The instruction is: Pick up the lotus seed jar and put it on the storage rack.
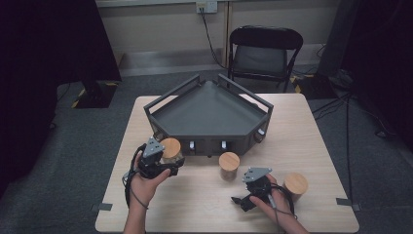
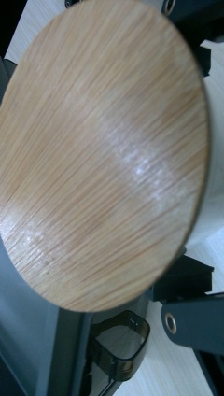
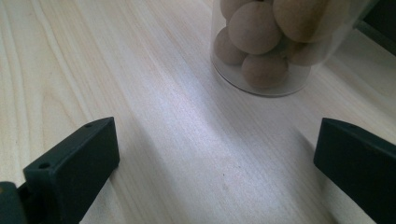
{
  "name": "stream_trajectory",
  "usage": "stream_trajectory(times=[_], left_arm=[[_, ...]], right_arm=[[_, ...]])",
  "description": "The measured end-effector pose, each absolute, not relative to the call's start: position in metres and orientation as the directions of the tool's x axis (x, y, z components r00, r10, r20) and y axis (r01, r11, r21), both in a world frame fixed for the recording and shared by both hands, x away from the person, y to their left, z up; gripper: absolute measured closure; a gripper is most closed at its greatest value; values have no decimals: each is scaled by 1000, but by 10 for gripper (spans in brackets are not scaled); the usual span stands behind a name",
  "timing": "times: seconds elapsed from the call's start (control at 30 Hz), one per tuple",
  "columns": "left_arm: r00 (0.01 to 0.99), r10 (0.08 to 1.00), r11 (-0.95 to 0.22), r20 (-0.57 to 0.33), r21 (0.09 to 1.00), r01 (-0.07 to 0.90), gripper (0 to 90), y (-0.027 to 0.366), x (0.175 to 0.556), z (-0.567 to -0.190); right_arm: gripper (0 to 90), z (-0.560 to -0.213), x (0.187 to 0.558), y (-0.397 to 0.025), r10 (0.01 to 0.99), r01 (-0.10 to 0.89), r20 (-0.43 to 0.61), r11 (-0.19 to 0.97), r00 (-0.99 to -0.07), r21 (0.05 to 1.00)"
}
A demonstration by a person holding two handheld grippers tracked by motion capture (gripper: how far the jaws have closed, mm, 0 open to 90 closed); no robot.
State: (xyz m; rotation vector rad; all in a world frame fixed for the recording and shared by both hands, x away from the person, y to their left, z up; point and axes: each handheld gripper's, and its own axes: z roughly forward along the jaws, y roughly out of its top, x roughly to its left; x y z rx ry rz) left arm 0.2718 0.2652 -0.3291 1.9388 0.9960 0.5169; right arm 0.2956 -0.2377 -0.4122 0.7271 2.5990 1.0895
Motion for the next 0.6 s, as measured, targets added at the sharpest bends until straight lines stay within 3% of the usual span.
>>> stream_trajectory(times=[0.6], left_arm=[[599, 801, -322, -9, 837, 443, 258, 253, 288, -304]], right_arm=[[0, -412, 296, -238, 526, 354, -20, 600, -850, 717]])
